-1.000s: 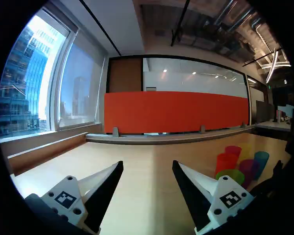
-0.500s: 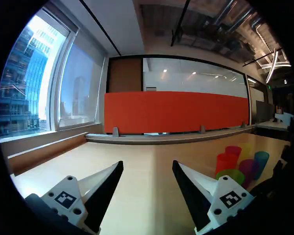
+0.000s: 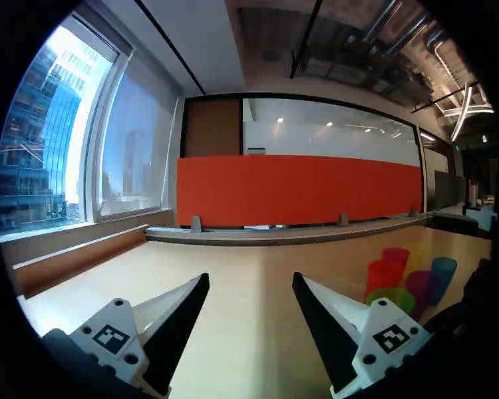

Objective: Pour water

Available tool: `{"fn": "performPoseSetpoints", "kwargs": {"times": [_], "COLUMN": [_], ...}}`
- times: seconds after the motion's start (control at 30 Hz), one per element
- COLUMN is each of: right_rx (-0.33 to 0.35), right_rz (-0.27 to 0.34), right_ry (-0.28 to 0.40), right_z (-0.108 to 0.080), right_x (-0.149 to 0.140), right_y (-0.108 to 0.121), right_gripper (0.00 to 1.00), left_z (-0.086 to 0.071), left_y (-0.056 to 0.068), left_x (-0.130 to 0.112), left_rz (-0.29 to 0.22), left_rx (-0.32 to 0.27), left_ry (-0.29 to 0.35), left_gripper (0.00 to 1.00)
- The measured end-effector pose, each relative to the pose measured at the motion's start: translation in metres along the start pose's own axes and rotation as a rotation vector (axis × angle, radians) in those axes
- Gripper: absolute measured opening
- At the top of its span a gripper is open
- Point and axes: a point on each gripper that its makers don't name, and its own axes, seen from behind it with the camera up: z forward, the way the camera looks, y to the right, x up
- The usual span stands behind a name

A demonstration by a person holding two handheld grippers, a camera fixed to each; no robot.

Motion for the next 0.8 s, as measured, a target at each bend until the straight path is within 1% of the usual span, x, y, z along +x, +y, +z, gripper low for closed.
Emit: {"fn": "performPoseSetpoints", "kwargs": {"times": [0.17,0.47,0.8], "right_rx": [-0.003,-0.012,-0.027], "right_rz": [-0.013,0.011,0.000], "right_ry": [-0.009,-0.021,-0.027], "right_z": [0.001,0.002,0.003], "right_x": [-0.007,-0.016,-0.020], "right_y": [0.000,0.005,0.012], "right_gripper": [0.99,0.99,0.99], "left_z": [-0.001,-0.001,0.000], "left_y": [0.000,0.000,0.000], "left_x": [0.000,0.000,0.001], "left_rz": [0.000,0.000,0.000], "left_rx": [0.000,-0.001,-0.001], "left_ry": [0.000,0.000,0.000], "left_gripper": [0.92,0.92,0.92]}}
